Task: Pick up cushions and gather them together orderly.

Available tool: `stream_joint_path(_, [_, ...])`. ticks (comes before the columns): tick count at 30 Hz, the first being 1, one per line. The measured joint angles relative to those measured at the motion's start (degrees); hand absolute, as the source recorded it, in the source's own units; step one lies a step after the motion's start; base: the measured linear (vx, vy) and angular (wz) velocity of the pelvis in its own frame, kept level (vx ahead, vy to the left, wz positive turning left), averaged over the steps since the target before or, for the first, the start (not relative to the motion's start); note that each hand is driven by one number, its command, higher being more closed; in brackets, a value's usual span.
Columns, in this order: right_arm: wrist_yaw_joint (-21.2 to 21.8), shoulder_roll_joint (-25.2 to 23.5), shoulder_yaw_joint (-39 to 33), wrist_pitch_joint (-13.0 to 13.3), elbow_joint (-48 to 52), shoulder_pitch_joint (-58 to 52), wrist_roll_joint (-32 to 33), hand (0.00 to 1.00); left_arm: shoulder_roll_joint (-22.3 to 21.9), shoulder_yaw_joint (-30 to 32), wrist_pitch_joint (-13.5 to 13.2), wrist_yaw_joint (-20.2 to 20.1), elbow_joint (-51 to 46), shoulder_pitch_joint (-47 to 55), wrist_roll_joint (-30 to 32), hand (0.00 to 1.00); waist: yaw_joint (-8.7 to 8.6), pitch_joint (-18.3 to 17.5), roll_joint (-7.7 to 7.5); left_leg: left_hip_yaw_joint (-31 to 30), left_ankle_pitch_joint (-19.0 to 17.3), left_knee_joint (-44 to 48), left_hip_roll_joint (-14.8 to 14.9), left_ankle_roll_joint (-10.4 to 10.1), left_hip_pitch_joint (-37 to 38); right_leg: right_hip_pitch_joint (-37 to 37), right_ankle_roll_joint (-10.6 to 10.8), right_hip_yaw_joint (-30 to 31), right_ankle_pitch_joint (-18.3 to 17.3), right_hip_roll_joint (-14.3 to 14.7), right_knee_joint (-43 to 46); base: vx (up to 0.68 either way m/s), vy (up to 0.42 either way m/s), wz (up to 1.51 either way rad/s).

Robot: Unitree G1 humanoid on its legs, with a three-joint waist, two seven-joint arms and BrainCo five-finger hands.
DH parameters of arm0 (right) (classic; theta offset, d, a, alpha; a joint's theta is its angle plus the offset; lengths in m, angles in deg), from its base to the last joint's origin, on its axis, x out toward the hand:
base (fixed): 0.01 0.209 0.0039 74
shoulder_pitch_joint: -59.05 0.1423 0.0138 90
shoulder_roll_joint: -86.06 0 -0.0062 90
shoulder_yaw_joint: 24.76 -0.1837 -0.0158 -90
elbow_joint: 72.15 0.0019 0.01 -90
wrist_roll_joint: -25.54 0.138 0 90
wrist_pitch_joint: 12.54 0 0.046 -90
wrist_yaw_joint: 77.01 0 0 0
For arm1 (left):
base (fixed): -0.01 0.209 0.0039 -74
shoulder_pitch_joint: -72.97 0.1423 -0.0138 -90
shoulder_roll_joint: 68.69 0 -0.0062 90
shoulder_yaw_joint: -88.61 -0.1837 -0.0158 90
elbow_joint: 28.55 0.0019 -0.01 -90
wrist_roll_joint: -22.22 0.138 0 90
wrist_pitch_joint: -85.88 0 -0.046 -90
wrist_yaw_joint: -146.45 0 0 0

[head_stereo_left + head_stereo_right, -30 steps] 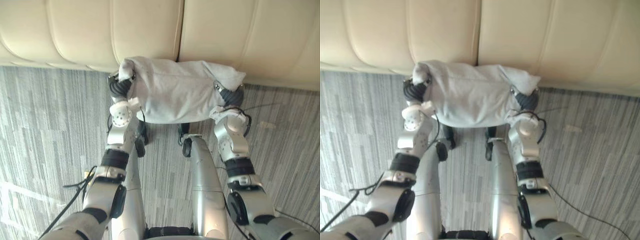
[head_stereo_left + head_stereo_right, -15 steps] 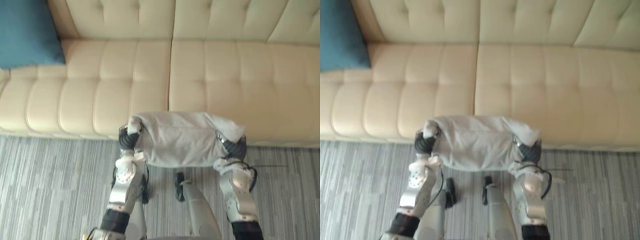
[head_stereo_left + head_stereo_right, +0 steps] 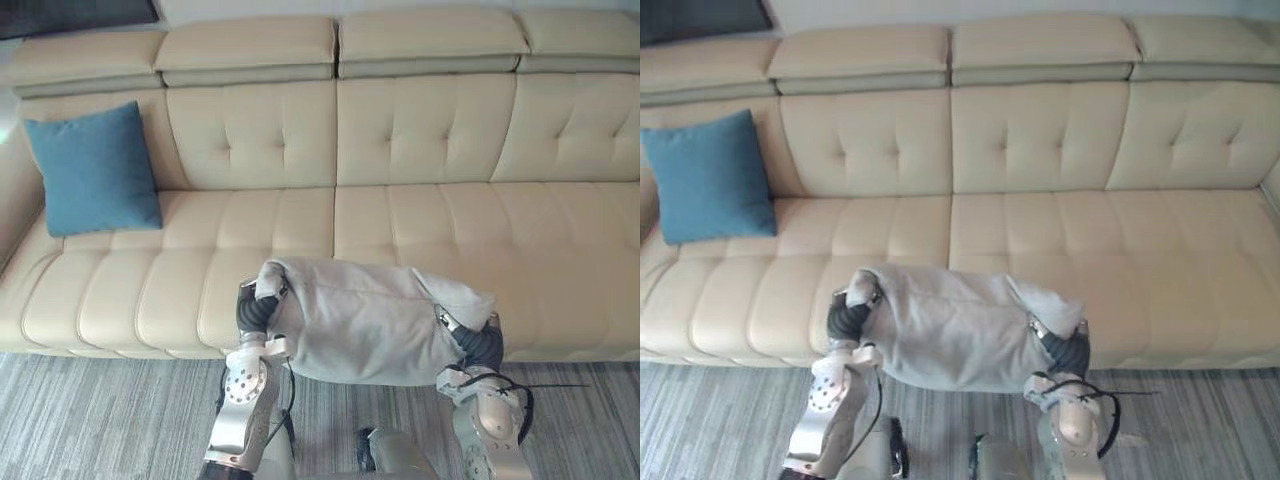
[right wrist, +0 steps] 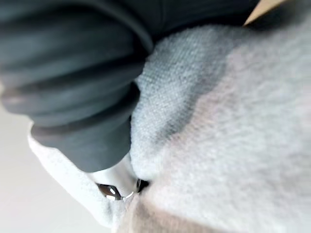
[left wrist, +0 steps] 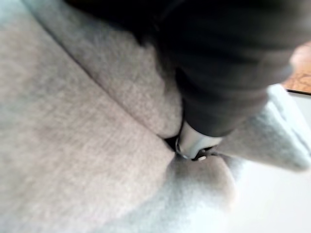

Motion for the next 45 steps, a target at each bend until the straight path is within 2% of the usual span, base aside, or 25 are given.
stream_joint_path(1, [0.00,0.02,0.02,-0.01,-0.01,0.12,-0.03,1.00,0.00,0.00,0.00,-0.03,-0.06,0.38,0.01,1.00,0.25,-0.29,0.06,-0.43,-0.70,-3.64,-0.89,-0.55,0.55,0.52,0.06,0.46,-0.01,-0.04,-0.63,0.28,0.142,-0.43])
stream_joint_path(2, [0.00,0.06,0.22,-0.04,-0.22,0.31,-0.09,1.00,0.09,-0.01,-0.02,-0.06,-0.63,1.75,0.01,1.00,1.21,-1.28,0.18,-1.29,-0.62,-11.60,-2.65,-0.42,2.76,0.88,1.03,1.30,-0.50,-0.22,-1.01,0.21,0.128,-0.61])
stream_joint_path(3, [0.00,0.16,0.47,-0.17,-0.38,0.34,-0.12,1.00,0.10,-0.02,-0.02,-0.07,-1.12,2.81,0.01,1.00,1.77,-1.65,0.47,-1.04,0.26,-15.49,-3.03,1.02,4.36,1.62,1.73,2.16,-1.37,0.01,-0.68,0.37,0.228,-0.76])
stream_joint_path(4, [0.02,0.04,1.06,-0.62,-1.07,0.45,-0.18,1.00,0.50,0.06,0.04,-0.11,-1.46,4.18,0.01,1.00,1.84,-2.39,0.32,0.70,0.01,-18.73,-3.81,2.11,7.45,2.96,3.82,3.21,-2.94,-0.54,0.81,0.35,0.188,-0.58])
stream_joint_path(5, [0.02,-0.03,1.65,-1.10,-1.78,0.34,-0.40,1.00,1.11,0.08,0.50,-0.12,-1.46,4.79,0.02,1.00,1.66,-3.51,-1.34,2.43,-0.27,-19.66,-4.71,2.74,8.73,1.95,5.64,4.05,-2.94,-1.44,3.82,0.38,0.171,-0.51])
stream_joint_path(6, [0.04,-0.07,2.02,-1.16,-2.43,0.62,-1.02,1.00,1.39,0.16,0.61,-0.11,-1.46,5.03,0.01,1.00,1.74,-4.28,-2.15,3.78,-0.73,-19.91,-4.96,3.20,9.15,0.04,7.66,4.12,-2.26,-2.03,7.08,0.37,0.133,-0.51])
stream_joint_path(7, [0.06,-0.19,1.96,-1.43,-3.85,2.25,-2.51,1.00,1.95,0.31,0.63,-0.11,-1.54,4.88,0.01,1.00,1.87,-4.22,-2.56,5.00,-1.05,-21.71,-4.83,3.80,11.49,-3.22,12.05,3.35,0.75,-2.49,14.58,0.35,0.134,-0.43])
stream_joint_path(8, [0.07,-0.09,1.93,-1.47,-4.64,2.85,-2.58,1.00,2.09,0.35,0.73,-0.09,-1.54,4.89,0.01,1.00,1.72,-4.15,-2.55,5.15,-1.11,-22.63,-4.83,3.91,12.83,-4.25,12.29,2.60,1.04,-2.98,16.57,0.37,0.152,-0.33])
stream_joint_path(10, [0.07,-0.45,1.75,-1.57,-7.30,4.47,-3.14,1.00,2.01,0.62,1.09,-0.06,-1.54,4.81,0.45,1.00,1.41,-4.23,-2.38,5.33,-1.12,-24.91,-4.41,3.92,17.77,-4.48,10.44,-0.04,-0.05,-4.76,18.69,0.29,0.072,-0.18])
stream_joint_path(11, [0.07,-0.44,1.75,-1.57,-7.65,4.79,-3.57,1.00,2.00,0.76,1.07,-0.06,-1.54,4.62,0.49,1.00,1.40,-4.25,-2.34,5.31,-1.12,-25.07,-4.15,3.92,18.34,-4.53,10.18,-0.53,-0.27,-5.04,18.38,0.24,-0.008,-0.13])
stream_joint_path(13, [0.81,-0.43,0.92,-1.41,-11.18,7.61,-4.48,1.00,2.06,1.85,0.87,-0.07,-1.43,2.92,0.51,1.00,1.23,-4.64,-1.92,3.63,-1.10,-26.10,-2.36,3.89,18.90,-6.54,9.17,-2.07,-0.29,-5.07,8.51,0.21,-0.117,0.07])
stream_joint_path(14, [0.34,-0.48,0.73,-1.59,-12.38,8.31,-4.77,1.00,2.33,1.84,0.95,0.16,-1.34,2.71,0.57,1.00,0.72,-5.13,-2.99,2.50,-1.14,-25.92,-2.76,3.83,18.43,-5.95,8.21,-1.27,3.73,-5.21,1.13,0.15,-0.125,0.26])
stream_joint_path(15, [-0.09,-0.62,0.74,-1.64,-12.55,8.27,-5.05,1.00,2.39,1.84,1.07,0.33,-1.33,2.56,0.58,1.00,0.49,-5.24,-3.70,1.62,-1.33,-25.74,-3.47,3.52,18.24,-5.77,7.37,-0.94,7.39,-5.67,-1.28,0.20,-0.220,0.47])
stream_joint_path(16, [0.14,-0.26,0.58,-1.63,-13.04,8.17,-4.95,1.00,1.39,1.73,1.16,0.32,0.28,1.82,0.57,1.00,0.33,-5.00,-3.41,-1.19,-2.54,-25.86,-4.09,1.57,18.77,-4.80,7.59,-1.52,8.70,-6.12,-2.74,0.17,-0.184,0.31])
stream_joint_path(18, [0.74,1.41,-0.29,-2.06,-14.14,8.38,-4.53,1.00,-0.46,1.39,1.40,0.31,2.97,1.64,0.53,1.00,0.76,-5.12,-0.62,-1.84,-1.75,-28.15,-2.50,0.19,20.04,-3.01,7.17,-2.26,9.00,-4.54,-5.29,0.22,-0.199,0.10])
stream_joint_path(19, [0.80,1.97,-0.48,-2.11,-14.14,8.18,-4.41,1.00,-0.92,1.25,1.53,0.24,3.11,1.67,0.49,1.00,0.52,-5.21,0.01,-2.68,-0.94,-29.62,-2.33,-0.40,20.75,-2.43,7.14,-2.75,9.01,-4.23,-5.74,0.15,-0.139,0.05])
stream_joint_path(20, [0.80,1.97,-0.48,-2.11,-14.14,8.18,-4.41,1.00,-0.92,1.25,1.53,0.24,3.11,1.67,0.49,1.00,0.52,-5.21,0.01,-2.68,-0.94,-29.62,-2.33,-0.40,20.75,-2.43,7.14,-2.75,9.01,-4.23,-5.74,0.09,-0.112,0.09])
stream_joint_path(21, [0.81,1.97,-1.28,-2.12,-13.97,8.10,-4.27,1.00,-1.15,0.57,1.55,0.10,3.10,1.08,0.52,1.00,0.32,-5.25,0.05,-3.74,0.62,-31.95,-2.32,-0.70,22.08,-2.03,7.08,-3.24,9.04,-4.10,-5.85,0.06,-0.074,0.07])
stream_joint_path(27, [0.28,1.78,-2.15,-2.11,-13.98,9.39,-3.81,1.00,-1.41,0.05,2.43,1.53,3.83,-1.93,4.43,1.00,-0.03,-5.31,0.00,-5.95,1.24,-33.21,-3.76,-0.83,22.21,-0.25,7.21,-4.74,9.11,-5.45,-8.27,0.01,0.018,0.19])
stream_joint_path(31, [-2.01,1.70,-2.05,-2.10,-16.24,18.22,-3.70,1.00,0.25,0.39,2.50,5.40,5.36,-10.01,4.97,1.00,-0.07,-5.00,-0.17,-6.40,3.80,-35.87,-5.44,-0.37,19.72,-2.63,7.92,-4.70,11.98,-6.94,-10.97,-0.09,0.064,0.06])
stream_joint_path(33, [-4.29,1.96,-2.02,-2.11,-18.65,26.50,-2.11,1.00,2.25,0.92,2.48,8.53,6.79,-17.61,4.89,1.00,-0.09,-4.71,-0.36,-6.48,5.44,-35.94,-5.98,-0.13,15.52,-6.39,7.79,-4.65,14.50,-7.40,-11.99,-0.20,0.041,0.05])
stream_joint_path(37, [-6.92,2.33,-1.72,-2.08,-18.78,36.47,-1.65,1.00,4.62,2.49,2.17,12.51,7.26,-27.00,4.94,1.00,0.01,-2.63,-0.19,-6.58,5.80,-36.32,-5.77,-0.18,11.88,-10.27,7.72,-4.63,15.71,-7.54,-12.10,-0.19,-0.008,0.00])
stream_joint_path(42, [-10.57,4.59,-1.74,-2.13,-18.97,45.88,-1.60,1.00,7.75,2.47,2.08,14.32,11.60,-38.05,4.37,1.00,0.04,0.52,-0.52,-5.95,7.46,-36.51,-5.81,-0.30,7.68,-14.92,7.61,-4.35,17.82,-7.65,-11.82,-0.20,-0.029,-0.02])
stream_joint_path(45, [-11.52,6.58,-2.22,-2.16,-22.04,53.52,-1.53,1.00,10.30,2.45,2.11,14.24,17.60,-45.88,3.11,1.00,-0.18,2.38,-0.51,-5.50,10.17,-39.26,-5.89,-0.46,5.86,-17.71,7.52,-3.84,20.11,-7.48,-13.09,-0.12,-0.029,-0.06])
